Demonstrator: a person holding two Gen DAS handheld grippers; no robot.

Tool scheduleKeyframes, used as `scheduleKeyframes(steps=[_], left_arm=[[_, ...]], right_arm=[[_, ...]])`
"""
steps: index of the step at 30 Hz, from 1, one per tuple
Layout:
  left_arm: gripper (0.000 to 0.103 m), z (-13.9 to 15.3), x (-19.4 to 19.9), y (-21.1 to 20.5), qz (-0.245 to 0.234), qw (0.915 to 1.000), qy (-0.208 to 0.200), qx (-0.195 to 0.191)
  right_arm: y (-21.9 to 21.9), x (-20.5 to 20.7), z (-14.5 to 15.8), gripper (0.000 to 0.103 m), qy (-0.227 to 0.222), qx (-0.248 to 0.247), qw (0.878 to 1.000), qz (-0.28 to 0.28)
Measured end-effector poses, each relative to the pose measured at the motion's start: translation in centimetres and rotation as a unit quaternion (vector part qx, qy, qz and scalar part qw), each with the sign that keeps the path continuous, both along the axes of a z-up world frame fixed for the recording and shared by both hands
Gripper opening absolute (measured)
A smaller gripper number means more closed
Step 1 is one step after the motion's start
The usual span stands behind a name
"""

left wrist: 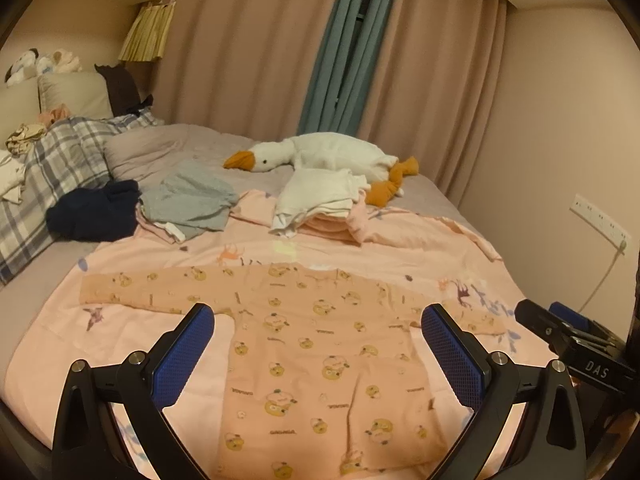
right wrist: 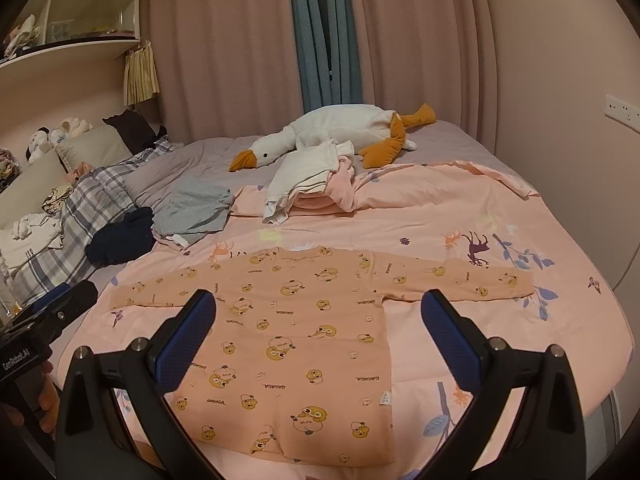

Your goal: Fold small clothes

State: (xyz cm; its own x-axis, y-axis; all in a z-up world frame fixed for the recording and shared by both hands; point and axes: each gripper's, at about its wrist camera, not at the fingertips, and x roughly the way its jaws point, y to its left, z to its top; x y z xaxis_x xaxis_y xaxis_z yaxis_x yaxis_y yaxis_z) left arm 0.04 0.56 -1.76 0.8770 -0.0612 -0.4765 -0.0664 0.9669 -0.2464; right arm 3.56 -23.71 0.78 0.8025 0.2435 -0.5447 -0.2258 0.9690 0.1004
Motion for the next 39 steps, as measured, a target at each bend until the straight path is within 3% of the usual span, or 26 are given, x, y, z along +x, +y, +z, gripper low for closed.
scheduleKeyframes(steps=[39], left_arm=[[0.103,-0.07,0.07,0.41,0.017,0.9998,0.002,0.001]], right_arm=[[0.44,-0.81,-0.04,0.103,-0.010,-0.012,1.000,0.000]])
